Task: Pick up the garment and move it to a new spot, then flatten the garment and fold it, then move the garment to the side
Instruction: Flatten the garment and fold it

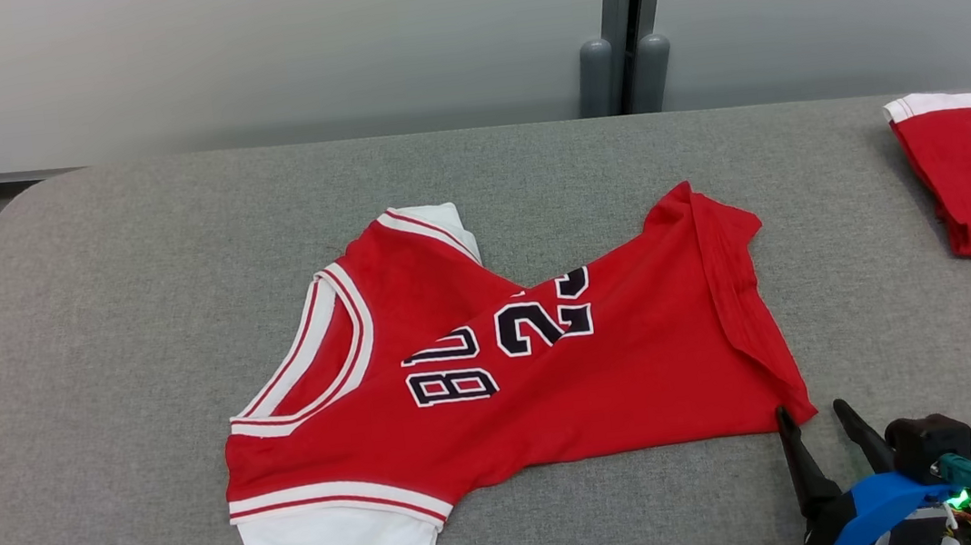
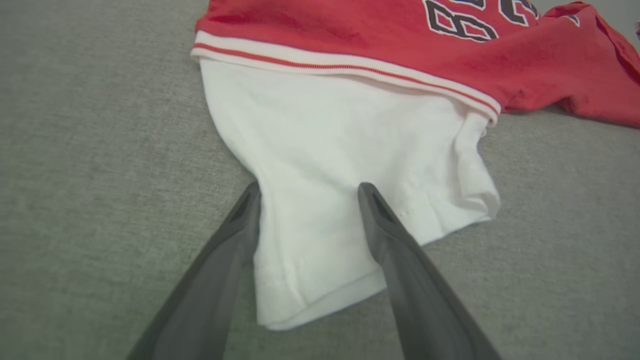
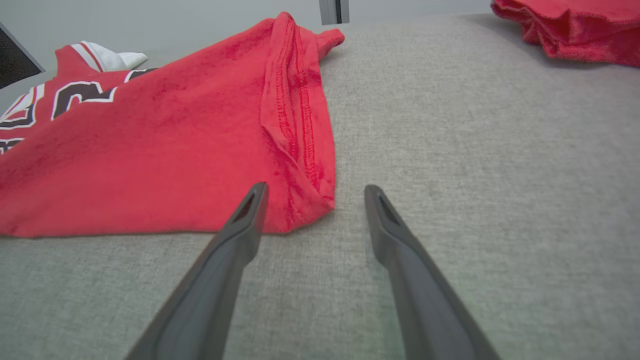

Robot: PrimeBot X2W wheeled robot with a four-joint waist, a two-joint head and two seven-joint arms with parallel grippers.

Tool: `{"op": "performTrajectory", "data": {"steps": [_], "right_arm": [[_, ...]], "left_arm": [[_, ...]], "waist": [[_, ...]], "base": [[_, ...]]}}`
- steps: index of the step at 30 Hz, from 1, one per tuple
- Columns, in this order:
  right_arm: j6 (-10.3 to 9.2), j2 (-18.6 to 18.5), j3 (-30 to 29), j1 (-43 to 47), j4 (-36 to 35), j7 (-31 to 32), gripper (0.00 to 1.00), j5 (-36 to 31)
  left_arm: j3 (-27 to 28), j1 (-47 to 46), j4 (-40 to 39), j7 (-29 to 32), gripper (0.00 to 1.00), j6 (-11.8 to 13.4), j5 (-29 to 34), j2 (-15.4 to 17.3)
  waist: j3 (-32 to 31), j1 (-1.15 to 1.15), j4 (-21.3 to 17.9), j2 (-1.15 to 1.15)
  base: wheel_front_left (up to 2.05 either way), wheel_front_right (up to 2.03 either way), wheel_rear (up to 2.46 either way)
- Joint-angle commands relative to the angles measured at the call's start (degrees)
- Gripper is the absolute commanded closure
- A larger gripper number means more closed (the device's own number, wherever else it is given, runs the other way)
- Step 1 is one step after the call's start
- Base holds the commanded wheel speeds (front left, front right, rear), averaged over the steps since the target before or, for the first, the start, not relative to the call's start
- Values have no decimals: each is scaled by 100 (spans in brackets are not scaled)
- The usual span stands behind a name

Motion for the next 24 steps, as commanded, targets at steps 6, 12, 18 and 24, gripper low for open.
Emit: {"op": "performTrajectory", "data": {"steps": [6, 12, 18, 24], "right_arm": [[3, -3, 31, -299, 455, -19, 0, 25], [3, 4, 245, -568, 968, -3, 0, 188], [8, 17, 611, -796, 1131, 1, 100, 467], [3, -2, 889, -625, 640, -13, 100, 646]], "left_arm": [[-151, -197, 102, 17, 0, -45, -102, 85], [-254, -339, 152, 18, 0, -28, -171, 118], [-371, -448, 231, 23, 50, -28, -405, 97], [-535, -567, -51, 10, 100, -28, -643, 145]], "waist": [[3, 0, -3, 0], [103, 0, 66, 0], [172, 0, 87, 0], [104, 0, 26, 0]], "base": [[0, 0, 0], [0, 0, 0], [0, 0, 0], [0, 0, 0]]}}
